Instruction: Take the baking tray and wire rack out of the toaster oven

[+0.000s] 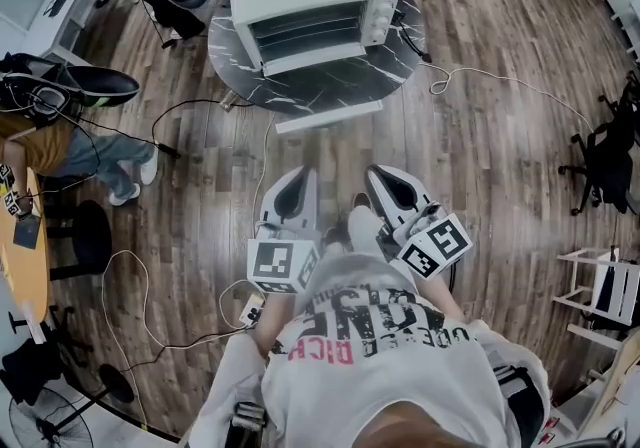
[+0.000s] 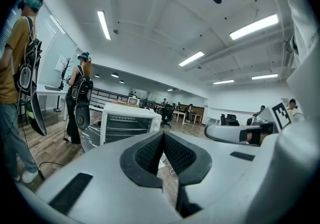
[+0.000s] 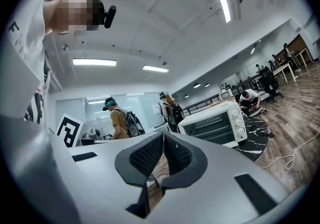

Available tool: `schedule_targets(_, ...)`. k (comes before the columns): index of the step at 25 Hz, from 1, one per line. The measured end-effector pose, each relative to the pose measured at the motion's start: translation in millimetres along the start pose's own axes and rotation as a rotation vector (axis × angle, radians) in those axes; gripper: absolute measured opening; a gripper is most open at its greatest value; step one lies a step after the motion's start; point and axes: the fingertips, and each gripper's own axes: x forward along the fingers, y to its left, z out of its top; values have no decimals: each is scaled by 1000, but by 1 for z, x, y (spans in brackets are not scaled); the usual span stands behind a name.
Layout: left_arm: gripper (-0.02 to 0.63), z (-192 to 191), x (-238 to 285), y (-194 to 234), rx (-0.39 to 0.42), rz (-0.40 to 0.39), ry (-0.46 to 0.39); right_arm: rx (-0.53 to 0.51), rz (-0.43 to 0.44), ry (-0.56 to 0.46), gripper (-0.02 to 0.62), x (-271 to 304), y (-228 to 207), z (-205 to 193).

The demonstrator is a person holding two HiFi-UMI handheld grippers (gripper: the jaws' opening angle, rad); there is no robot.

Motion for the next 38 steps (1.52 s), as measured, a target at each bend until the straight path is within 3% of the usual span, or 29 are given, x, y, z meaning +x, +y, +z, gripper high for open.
schedule_targets(8,3,-2,53,21,-32,38,20,54,18,43,5,37,-50,-2)
schedule_targets(18,3,29,147,54,-34,111,-19,56,78,82,5,113,-133,27)
schedule_targets(24,3,34,189,57,-56,147,-23,76,91,92,5,126,-177,38)
schedule_targets(38,3,30,216,77,-79,294,2,111,101,122,5,142,-229,42)
